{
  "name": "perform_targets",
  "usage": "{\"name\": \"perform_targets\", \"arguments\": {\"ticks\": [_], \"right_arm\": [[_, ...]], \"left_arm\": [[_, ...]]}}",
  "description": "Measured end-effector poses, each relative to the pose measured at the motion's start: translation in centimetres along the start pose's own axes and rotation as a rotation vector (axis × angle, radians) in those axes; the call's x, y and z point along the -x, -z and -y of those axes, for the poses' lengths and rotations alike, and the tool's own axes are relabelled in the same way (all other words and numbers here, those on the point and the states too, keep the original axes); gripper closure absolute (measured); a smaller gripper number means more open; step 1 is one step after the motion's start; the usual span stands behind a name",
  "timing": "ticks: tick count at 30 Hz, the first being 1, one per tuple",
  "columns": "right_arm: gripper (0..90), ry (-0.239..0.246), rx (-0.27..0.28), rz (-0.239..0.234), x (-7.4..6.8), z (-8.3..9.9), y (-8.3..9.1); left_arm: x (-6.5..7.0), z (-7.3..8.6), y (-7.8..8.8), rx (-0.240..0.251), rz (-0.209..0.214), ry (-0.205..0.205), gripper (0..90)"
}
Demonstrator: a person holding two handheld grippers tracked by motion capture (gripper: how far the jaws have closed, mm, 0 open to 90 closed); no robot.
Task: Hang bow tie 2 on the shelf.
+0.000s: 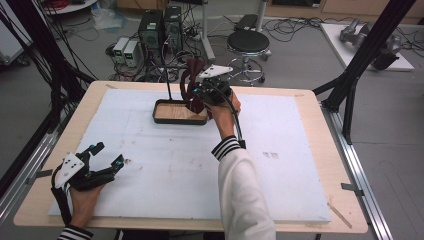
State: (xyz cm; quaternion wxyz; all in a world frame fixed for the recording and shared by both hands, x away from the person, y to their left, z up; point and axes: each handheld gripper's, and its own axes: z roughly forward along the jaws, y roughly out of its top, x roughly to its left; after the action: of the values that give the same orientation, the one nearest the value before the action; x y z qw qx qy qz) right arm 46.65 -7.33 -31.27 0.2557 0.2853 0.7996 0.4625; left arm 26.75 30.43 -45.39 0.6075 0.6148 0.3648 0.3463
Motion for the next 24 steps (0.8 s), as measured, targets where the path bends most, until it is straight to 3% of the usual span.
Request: {"name": "perform_targets", "arguments": {"ticks": [12, 15, 18, 24], "right_arm": [[80.5, -0.072, -0.056, 0.010, 0.0, 0.5, -0.1], [80.5, -0.057, -0.017, 0.042, -0.2, 1.1, 0.0], [80.5, -0.093, -0.066, 0.025, 0.0, 1.9, -0.3], [80.6, -0.078, -0.045, 0.034, 0.0, 1.7, -0.3]], "left_arm": [[0.0, 0.0, 0.0, 0.003, 0.000, 0.000, 15.2], [0.0, 0.0, 0.0, 0.001, -0.001, -0.002, 15.2], [0.0, 0.0, 0.0, 0.003, -0.005, -0.002, 15.2], [0.1, 0.0, 0.0, -0.004, -0.008, -0.007, 15.2]]}}
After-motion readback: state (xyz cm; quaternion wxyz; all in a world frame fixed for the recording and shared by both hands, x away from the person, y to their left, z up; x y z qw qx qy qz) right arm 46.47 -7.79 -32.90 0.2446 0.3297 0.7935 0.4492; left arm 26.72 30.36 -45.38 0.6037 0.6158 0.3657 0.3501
